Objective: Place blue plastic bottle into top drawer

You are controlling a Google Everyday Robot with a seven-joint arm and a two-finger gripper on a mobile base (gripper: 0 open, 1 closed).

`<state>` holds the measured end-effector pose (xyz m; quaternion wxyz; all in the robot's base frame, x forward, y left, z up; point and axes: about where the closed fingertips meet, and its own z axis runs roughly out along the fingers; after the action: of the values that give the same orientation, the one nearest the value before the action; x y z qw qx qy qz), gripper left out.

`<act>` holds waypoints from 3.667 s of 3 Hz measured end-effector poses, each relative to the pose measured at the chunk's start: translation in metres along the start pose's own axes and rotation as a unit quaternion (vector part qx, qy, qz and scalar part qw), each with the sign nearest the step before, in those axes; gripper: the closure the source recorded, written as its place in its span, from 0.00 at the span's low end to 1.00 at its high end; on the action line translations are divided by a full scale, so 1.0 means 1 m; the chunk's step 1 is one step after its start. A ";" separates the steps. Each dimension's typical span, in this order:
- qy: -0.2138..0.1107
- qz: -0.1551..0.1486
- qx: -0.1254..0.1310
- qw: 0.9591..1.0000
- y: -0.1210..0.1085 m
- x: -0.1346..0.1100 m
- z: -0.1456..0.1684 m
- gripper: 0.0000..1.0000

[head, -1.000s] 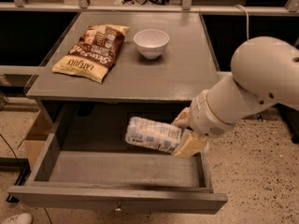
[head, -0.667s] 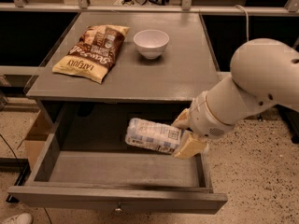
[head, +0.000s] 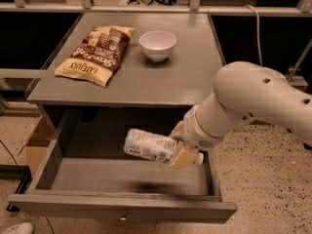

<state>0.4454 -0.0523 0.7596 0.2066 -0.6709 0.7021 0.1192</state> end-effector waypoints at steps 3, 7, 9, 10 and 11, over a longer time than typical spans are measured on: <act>-0.024 0.035 -0.042 0.998 0.010 -0.006 0.065 1.00; -0.012 0.040 -0.066 0.997 0.011 -0.013 0.136 1.00; -0.007 0.050 -0.078 0.996 0.010 -0.002 0.157 1.00; -0.003 0.051 -0.083 0.995 0.009 0.002 0.163 1.00; -0.003 0.051 -0.083 0.995 0.009 0.002 0.164 0.82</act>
Offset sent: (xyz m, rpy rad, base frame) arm -0.0052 0.0226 -0.0366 0.0227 0.0621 0.0027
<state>0.4575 0.0196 0.6128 0.1462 -0.6487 0.7224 0.1893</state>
